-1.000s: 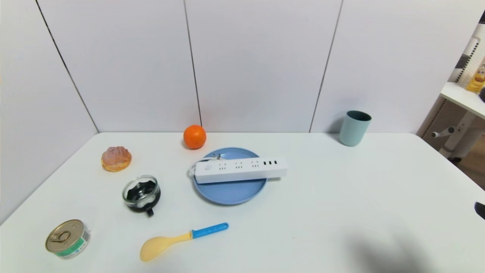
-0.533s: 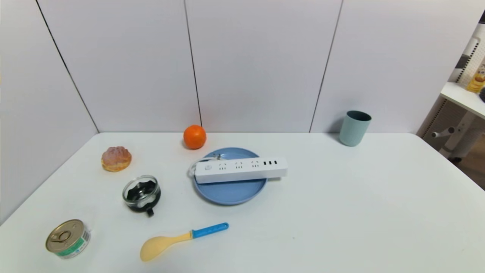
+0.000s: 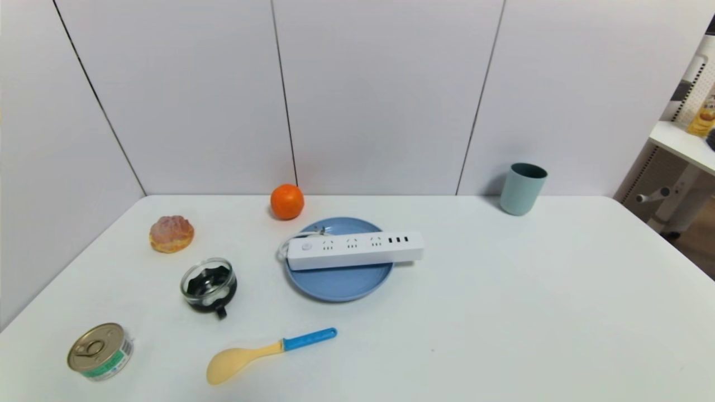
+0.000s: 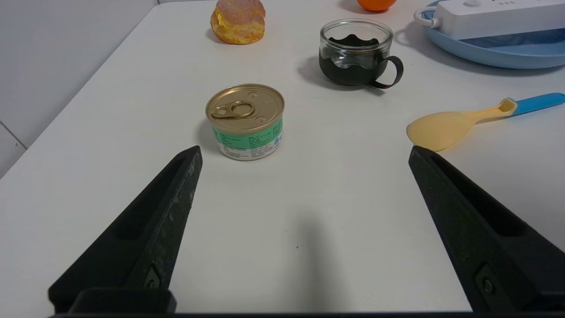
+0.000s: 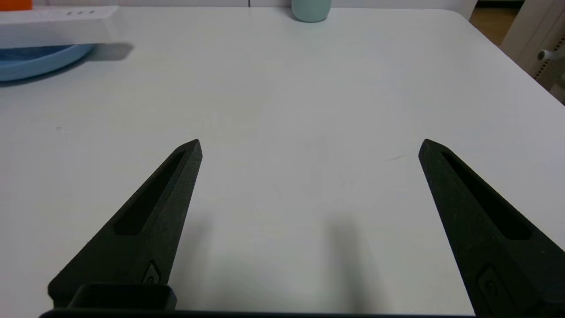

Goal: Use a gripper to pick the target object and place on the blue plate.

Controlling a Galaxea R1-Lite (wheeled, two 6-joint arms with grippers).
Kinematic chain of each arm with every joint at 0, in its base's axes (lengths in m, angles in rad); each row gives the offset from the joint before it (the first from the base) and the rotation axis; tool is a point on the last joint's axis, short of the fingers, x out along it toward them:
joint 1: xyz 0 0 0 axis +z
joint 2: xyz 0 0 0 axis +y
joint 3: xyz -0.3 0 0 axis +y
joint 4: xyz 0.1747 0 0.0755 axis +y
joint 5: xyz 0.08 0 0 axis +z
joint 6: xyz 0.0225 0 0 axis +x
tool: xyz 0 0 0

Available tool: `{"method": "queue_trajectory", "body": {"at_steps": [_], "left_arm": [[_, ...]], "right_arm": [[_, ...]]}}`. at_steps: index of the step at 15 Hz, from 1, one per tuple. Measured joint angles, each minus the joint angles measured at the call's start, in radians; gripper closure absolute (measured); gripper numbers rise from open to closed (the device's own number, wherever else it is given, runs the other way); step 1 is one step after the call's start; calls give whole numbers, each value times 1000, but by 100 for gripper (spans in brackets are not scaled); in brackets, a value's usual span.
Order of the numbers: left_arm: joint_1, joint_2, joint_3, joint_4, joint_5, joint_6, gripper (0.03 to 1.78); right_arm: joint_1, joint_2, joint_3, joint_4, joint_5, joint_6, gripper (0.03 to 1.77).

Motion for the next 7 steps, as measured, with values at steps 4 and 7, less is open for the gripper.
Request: {"method": "queue_trajectory", "body": {"at_steps": [4, 7], "left_arm": [[0, 0, 0, 0, 0, 0, 12], [0, 0, 0, 0, 0, 0, 12]], "right_arm": [[0, -7, 1, 0, 0, 5, 11], [0, -8, 1, 0, 0, 5, 11]]}}
